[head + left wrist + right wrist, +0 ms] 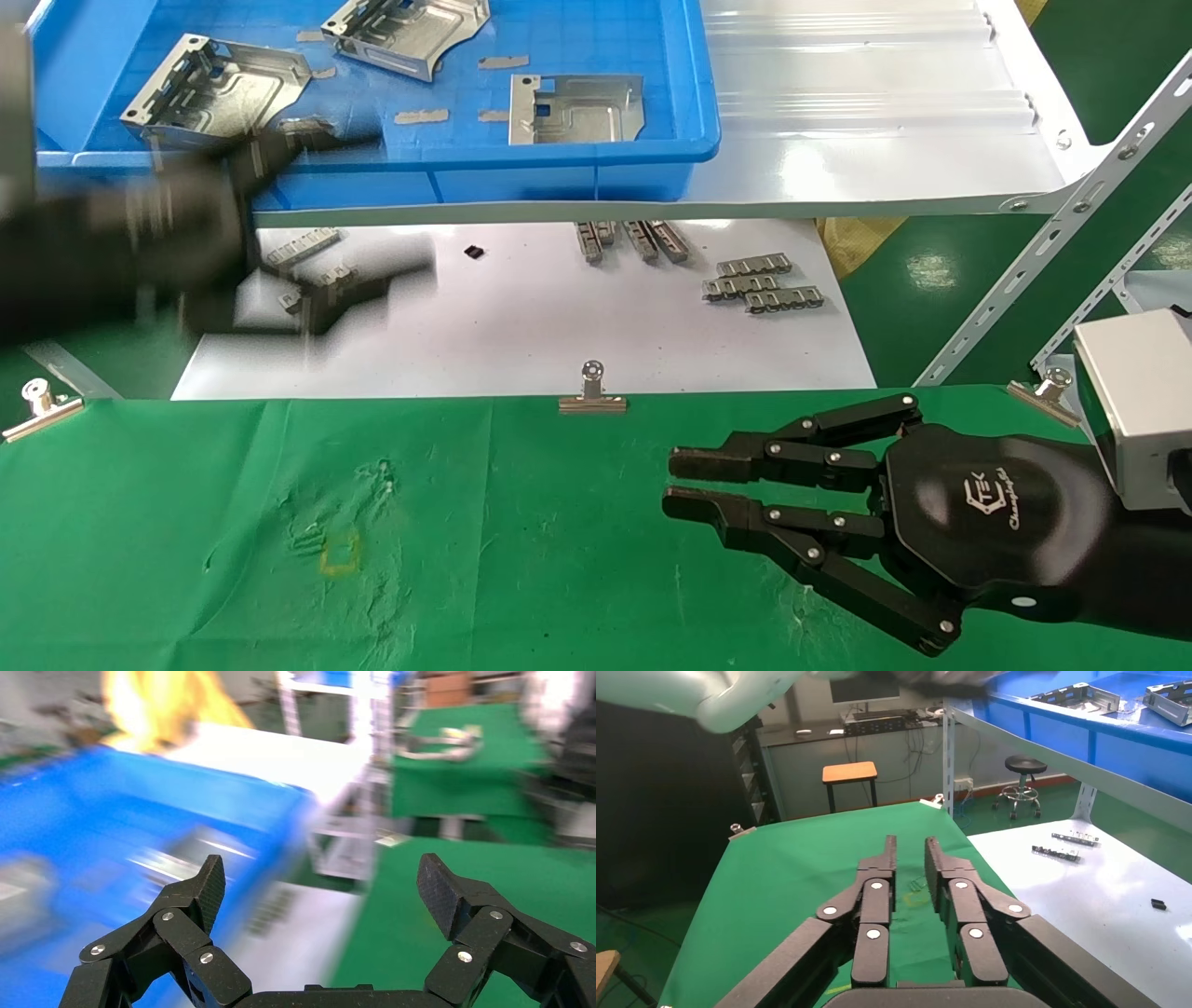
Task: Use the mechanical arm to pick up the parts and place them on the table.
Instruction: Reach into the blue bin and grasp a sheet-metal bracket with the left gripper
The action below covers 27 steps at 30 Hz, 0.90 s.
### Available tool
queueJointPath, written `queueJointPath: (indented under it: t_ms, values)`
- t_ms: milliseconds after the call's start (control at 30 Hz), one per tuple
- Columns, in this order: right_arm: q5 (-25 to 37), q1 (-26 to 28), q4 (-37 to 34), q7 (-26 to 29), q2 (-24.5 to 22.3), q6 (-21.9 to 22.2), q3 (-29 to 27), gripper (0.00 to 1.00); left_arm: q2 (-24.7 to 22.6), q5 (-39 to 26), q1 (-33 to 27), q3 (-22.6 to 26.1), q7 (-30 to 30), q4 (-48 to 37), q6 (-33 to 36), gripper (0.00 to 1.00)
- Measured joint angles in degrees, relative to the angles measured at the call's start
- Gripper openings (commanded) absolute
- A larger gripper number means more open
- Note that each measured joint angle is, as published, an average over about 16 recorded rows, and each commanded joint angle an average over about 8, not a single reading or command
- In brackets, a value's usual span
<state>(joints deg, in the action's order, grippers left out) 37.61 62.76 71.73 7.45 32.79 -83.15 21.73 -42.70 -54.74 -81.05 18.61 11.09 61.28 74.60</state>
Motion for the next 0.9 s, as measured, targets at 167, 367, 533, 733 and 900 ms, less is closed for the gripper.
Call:
queueJointPath:
  t_ms: [167,367,533,733,900]
  values:
    - [0.00,0.00,0.00,0.00,0.00,0.00,0.00,0.00,-6.88,-7.22,-11.73,2.95,-0.61,-12.73,-5.53,1.00]
    - [0.00,0.00,0.00,0.00,0.00,0.00,0.00,0.00,-15.53,-15.16,-23.33,6.57,-3.59,-30.34,-13.13,1.00]
    - [0.00,0.00,0.00,0.00,0.00,0.00,0.00,0.01,-21.56,-19.31,-29.18,8.32,-6.39,-42.71,-21.26,1.00]
    - [0.00,0.00,0.00,0.00,0.00,0.00,0.01,0.68,-26.77,-21.96,-32.74,9.37,-8.40,-52.55,-30.61,0.61]
    - [0.00,0.00,0.00,0.00,0.00,0.00,0.01,1.00,-29.37,-22.77,-33.89,9.67,-8.98,-57.09,-35.90,0.02]
